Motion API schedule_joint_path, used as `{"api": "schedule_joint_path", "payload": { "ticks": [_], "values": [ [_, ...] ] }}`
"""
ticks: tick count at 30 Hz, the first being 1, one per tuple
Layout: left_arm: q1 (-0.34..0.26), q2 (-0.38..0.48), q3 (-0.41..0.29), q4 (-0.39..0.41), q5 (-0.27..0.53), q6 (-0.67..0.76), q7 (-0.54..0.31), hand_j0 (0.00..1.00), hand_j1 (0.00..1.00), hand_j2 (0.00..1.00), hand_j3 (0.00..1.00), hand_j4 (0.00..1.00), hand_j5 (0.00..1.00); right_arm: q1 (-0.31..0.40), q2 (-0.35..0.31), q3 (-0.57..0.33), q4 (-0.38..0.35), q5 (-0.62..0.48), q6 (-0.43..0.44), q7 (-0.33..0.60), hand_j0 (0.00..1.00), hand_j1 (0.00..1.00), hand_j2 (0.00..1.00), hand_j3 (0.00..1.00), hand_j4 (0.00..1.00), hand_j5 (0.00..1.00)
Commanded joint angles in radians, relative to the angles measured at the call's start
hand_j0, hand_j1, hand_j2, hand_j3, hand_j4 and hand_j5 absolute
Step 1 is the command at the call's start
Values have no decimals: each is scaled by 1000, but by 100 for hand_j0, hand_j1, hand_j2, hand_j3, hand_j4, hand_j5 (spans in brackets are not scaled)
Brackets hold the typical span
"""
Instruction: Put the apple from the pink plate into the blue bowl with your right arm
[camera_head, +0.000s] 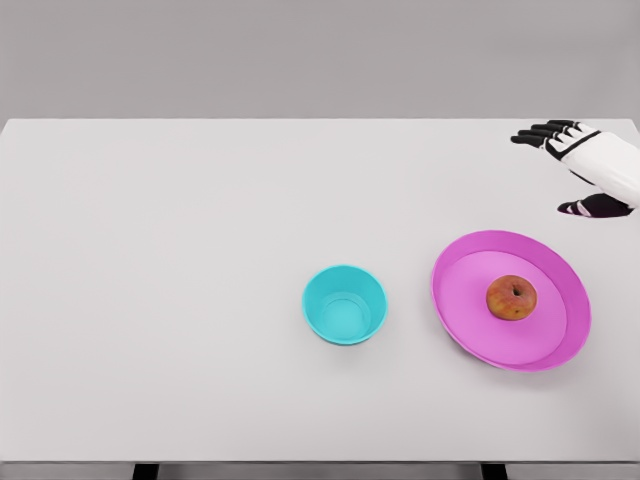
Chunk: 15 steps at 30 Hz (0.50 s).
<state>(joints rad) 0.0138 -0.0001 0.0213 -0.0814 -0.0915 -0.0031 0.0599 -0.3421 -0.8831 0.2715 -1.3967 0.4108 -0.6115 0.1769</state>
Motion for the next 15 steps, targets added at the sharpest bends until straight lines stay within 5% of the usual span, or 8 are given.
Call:
{"api": "schedule_joint_path", "payload": {
  "ticks": [1,6,11,15],
  "values": [
    [0,0,0,0,1,0,0,100,100,100,100,100,100,0,0,-2,4,-6,1,-1,100,100,100,100,100,100],
    [0,0,0,0,1,0,0,100,100,100,100,100,100,12,-11,8,-30,-12,1,1,100,100,100,100,100,100],
    [0,0,0,0,-1,0,0,100,100,100,100,100,100,25,-117,-6,-174,-21,1,263,100,100,100,100,100,100],
    [0,0,0,0,1,0,0,100,100,100,100,100,100,34,-119,-11,-183,-49,1,361,100,100,100,100,100,100]
  ]
}}
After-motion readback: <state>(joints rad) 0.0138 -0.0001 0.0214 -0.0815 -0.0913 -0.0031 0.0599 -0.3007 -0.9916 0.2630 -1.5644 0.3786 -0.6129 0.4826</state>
